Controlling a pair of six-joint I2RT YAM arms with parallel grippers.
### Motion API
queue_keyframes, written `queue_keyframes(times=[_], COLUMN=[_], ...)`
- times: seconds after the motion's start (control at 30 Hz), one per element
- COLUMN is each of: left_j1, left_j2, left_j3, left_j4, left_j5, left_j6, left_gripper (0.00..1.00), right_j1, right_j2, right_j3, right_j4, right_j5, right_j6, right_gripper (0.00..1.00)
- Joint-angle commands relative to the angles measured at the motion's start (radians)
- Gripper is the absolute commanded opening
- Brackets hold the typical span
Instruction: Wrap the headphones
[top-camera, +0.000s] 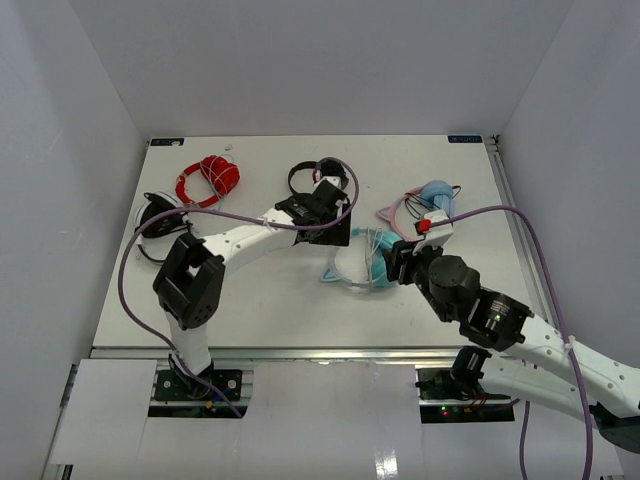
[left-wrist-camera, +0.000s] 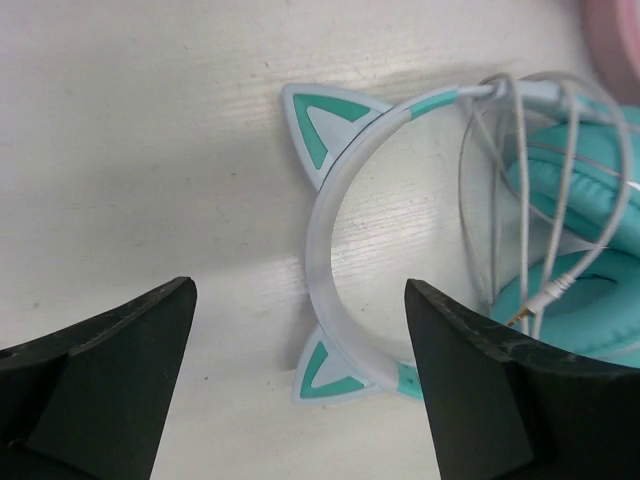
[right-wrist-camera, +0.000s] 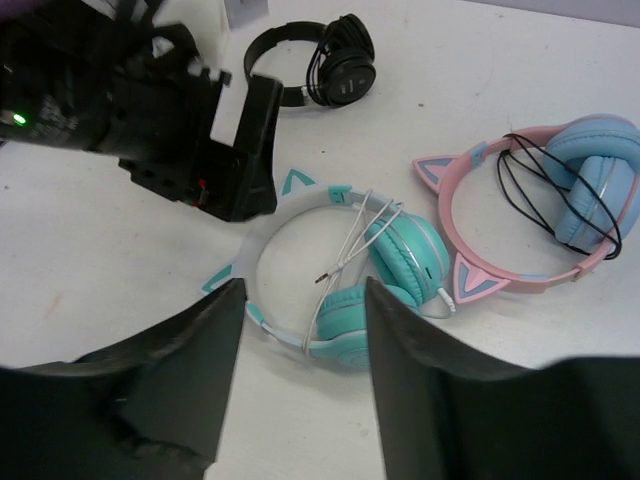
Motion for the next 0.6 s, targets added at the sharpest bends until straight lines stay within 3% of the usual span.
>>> queue_keyframes(times=[0.0,0.13,0.23,0.33,0.47,0.57], left_j1=[-0.004,-0.005,-0.004,-0.006,-0.013,-0.012], left_j2=[-0.225,-0.445,-0.657,-0.838,-1.046,-1.17], left_j3=[0.027,-0.108,-0.267,-0.408,-0.586,-0.695], left_j4=[-0.045,0.047,0.112,0.19,0.257,0.297], left_j5=[-0.095,-0.106,-0.094,-0.046,0.017,-0.016], left_j6=[-0.002,0.01,0.03,0.047,0.015,-0.003], left_gripper=[0.98,0.98,0.98,0.98,0.98,0.98], right_j1=[-0.003,-0.003,-0.003,-0.003,-0.003,-0.003], right_j2=[0.021,0.057,0.08,0.099,0.087,0.068], right_j3=[0.021,0.053,0.083,0.116,0.105,0.067], right_j4=[0.024,0.023,0.011,-0.026,-0.04,-0.038], right_j5=[-0.054,-0.126,-0.171,-0.218,-0.202,-0.153], right_j6=[0.022,0.034,0.044,0.068,0.109,0.143], right_gripper=[0.65,0.97,0.9,0.9,0.9,0.9])
